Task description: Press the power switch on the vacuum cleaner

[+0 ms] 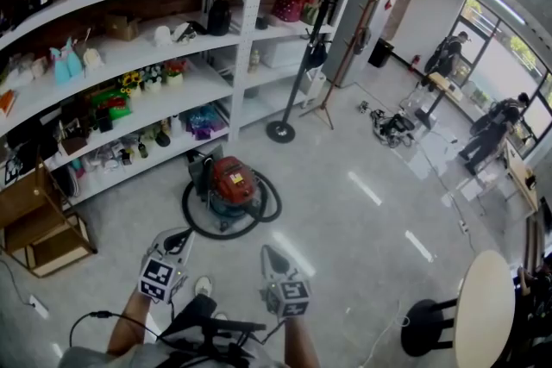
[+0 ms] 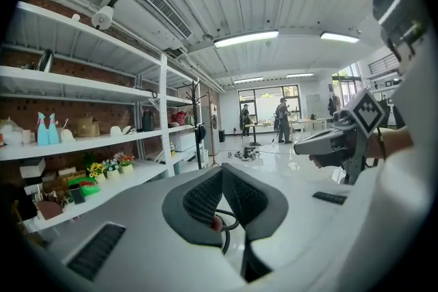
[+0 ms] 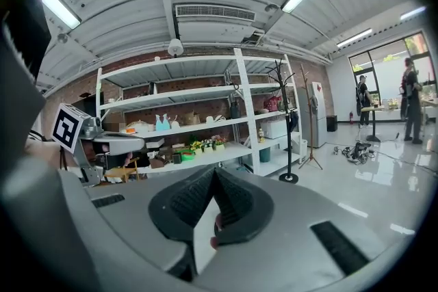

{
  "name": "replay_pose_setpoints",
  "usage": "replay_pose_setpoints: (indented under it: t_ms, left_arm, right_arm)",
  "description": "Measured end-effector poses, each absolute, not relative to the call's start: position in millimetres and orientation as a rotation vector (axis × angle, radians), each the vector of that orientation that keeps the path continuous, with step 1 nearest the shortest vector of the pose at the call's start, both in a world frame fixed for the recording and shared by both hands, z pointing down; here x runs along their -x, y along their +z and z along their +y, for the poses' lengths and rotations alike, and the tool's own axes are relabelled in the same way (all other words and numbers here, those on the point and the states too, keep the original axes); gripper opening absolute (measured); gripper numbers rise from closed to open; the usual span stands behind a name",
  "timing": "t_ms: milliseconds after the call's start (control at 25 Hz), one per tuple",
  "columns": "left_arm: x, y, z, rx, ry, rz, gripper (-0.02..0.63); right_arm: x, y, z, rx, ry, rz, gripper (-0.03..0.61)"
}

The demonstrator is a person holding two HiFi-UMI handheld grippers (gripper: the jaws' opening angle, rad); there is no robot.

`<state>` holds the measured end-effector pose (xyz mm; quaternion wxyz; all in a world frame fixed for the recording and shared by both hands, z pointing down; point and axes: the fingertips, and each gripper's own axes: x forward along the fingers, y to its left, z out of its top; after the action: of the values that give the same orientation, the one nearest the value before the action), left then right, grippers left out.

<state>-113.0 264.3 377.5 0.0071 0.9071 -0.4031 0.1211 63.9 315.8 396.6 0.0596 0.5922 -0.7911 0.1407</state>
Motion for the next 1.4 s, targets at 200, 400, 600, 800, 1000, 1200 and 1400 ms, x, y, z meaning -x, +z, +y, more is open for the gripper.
replay_pose_setpoints:
  t_ms: [200, 400, 600, 800, 1000, 1200, 1400]
  left_arm:
    - [111.5, 382.8, 238.5, -2.830, 0.378, -1.256, 0.007]
    - [113.2, 386.6, 198.8, -2.825, 0.390, -1.253, 0.007]
    - [108.3, 385.5, 149.7, -2.821, 0.394, -1.244, 0.006]
    - [104.7, 383.7, 102.6, -2.818, 0.408, -1.224, 0.008]
    - [103.9, 381.9, 60.3, -2.820, 0.422, -1.208, 0.008]
    - [104.8, 383.1, 23.5, -2.840, 0.433, -1.199, 0.008]
    - [107.0, 383.6, -9.3, -2.844, 0.435, -1.190, 0.008]
  right_arm:
    - [-65.8, 400.8, 289.2, -1.788, 0.431, -2.387, 0.012]
    - [-64.6, 401.9, 250.6, -1.788, 0.436, -2.384, 0.012]
    - [-67.6, 404.5, 206.0, -1.783, 0.442, -2.386, 0.012]
    - [-73.4, 404.8, 163.2, -1.804, 0.475, -2.364, 0.012]
    - [-73.1, 400.9, 126.1, -1.810, 0.483, -2.346, 0.012]
    - [-69.8, 403.4, 93.6, -1.812, 0.504, -2.339, 0.012]
    - [-64.6, 402.4, 62.7, -1.794, 0.503, -2.321, 0.012]
